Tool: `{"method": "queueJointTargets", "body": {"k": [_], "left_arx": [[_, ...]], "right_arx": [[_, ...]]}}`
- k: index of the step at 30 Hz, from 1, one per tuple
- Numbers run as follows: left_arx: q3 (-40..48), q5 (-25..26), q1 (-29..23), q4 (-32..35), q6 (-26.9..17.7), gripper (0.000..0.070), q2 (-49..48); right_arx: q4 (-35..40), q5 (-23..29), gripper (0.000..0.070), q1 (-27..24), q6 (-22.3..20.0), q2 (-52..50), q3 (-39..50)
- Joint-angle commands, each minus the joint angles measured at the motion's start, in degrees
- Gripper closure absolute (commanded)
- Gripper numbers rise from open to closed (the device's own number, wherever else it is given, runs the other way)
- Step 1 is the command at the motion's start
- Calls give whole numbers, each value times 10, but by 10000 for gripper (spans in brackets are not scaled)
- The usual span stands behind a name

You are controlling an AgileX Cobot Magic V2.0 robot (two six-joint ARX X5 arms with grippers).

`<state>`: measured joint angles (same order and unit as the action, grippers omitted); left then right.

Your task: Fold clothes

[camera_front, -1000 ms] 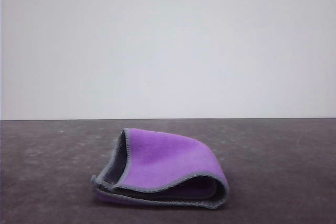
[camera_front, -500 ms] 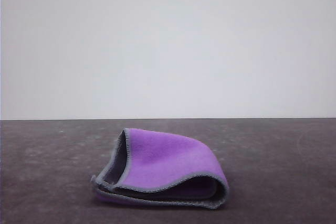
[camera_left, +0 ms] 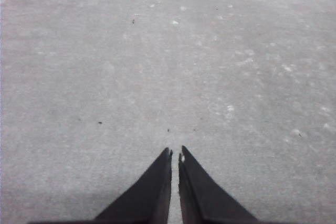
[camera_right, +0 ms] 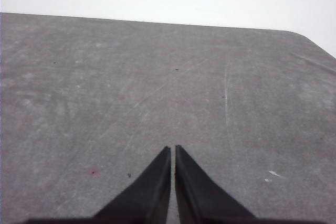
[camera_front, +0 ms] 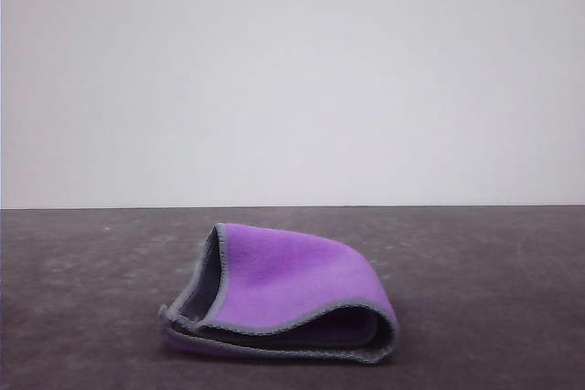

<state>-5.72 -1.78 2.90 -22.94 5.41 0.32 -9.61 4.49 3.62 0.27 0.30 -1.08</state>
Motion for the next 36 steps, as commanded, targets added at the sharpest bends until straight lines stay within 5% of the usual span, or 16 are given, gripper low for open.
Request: {"method": "queueJointTargets", "body": {"k": [1,36], "left_arx": [[9,-2,1,-15,0,685,0],[9,-2,1,-15,0,685,0]], "right_arx": [[6,1,688,-1,6,-1,3],[6,1,689,-1,6,-1,3]]}}
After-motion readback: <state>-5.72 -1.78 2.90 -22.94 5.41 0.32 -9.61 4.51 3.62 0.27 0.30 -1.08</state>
